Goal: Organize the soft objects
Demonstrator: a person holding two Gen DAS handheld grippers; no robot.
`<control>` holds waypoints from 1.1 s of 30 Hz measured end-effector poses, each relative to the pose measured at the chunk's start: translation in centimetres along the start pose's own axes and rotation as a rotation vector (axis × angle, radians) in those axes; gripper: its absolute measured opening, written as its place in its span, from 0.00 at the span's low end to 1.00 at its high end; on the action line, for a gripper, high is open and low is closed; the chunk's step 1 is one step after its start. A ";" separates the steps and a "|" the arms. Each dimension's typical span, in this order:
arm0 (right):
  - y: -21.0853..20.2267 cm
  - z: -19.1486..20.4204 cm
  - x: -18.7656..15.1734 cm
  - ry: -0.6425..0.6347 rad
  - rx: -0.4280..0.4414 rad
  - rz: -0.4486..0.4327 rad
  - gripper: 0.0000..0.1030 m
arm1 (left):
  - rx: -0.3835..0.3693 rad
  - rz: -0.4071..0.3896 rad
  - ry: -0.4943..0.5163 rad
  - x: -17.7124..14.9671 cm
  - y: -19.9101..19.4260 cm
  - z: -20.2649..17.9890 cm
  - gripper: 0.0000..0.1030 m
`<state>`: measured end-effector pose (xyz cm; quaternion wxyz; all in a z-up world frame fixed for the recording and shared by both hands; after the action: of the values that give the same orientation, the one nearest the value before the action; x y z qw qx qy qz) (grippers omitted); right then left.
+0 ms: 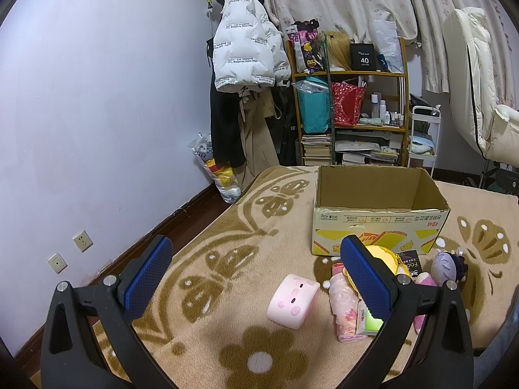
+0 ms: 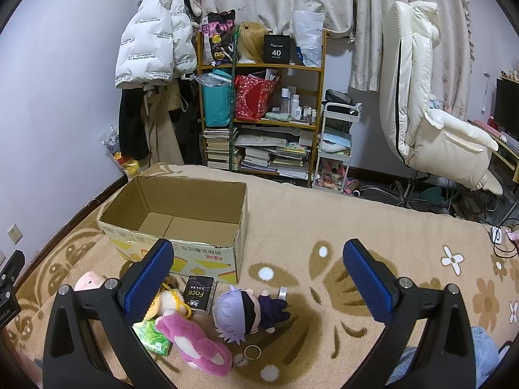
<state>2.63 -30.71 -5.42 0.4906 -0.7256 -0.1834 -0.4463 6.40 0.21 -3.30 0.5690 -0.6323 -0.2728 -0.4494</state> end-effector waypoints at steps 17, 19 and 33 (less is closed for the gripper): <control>0.6 0.1 0.3 -0.007 -0.004 0.017 1.00 | 0.013 0.045 0.001 -1.5 0.9 0.8 0.99; 0.6 0.2 0.2 -0.009 -0.004 0.018 1.00 | 0.017 0.058 0.000 -1.3 1.2 0.6 0.99; 2.5 0.7 0.3 -0.019 0.012 0.110 1.00 | 0.013 0.169 -0.038 -1.4 3.8 1.5 0.99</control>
<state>4.91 -31.26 -6.63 0.5169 -0.7358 -0.1508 -0.4107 9.46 1.12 -6.25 0.6036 -0.6578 -0.2321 -0.3861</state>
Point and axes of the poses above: each gripper's, at about its wrist camera, not at the fingertips, and y roughly the way its jaws point, z to its left, x to its top, the point moved 7 cm from there along y, roughly the way its jaws point, and after that the axes turned 12 degrees about -x, right-handed, at the moved point
